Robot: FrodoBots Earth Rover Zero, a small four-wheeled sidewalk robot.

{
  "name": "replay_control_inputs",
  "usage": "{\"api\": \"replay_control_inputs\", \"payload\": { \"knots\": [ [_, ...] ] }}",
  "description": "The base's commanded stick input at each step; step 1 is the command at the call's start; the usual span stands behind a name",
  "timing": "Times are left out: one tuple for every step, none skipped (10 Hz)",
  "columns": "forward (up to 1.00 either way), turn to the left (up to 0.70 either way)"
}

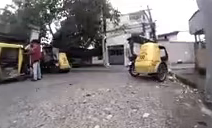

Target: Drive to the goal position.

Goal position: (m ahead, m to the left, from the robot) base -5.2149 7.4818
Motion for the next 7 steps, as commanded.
{"api": "replay_control_inputs", "payload": {
  "knots": [
    [1.0, 0.27],
    [1.0, 0.27],
    [1.0, 0.27],
    [1.0, 0.27],
    [1.0, 0.27],
    [1.0, 0.27],
    [1.0, 0.27]
  ]
}}
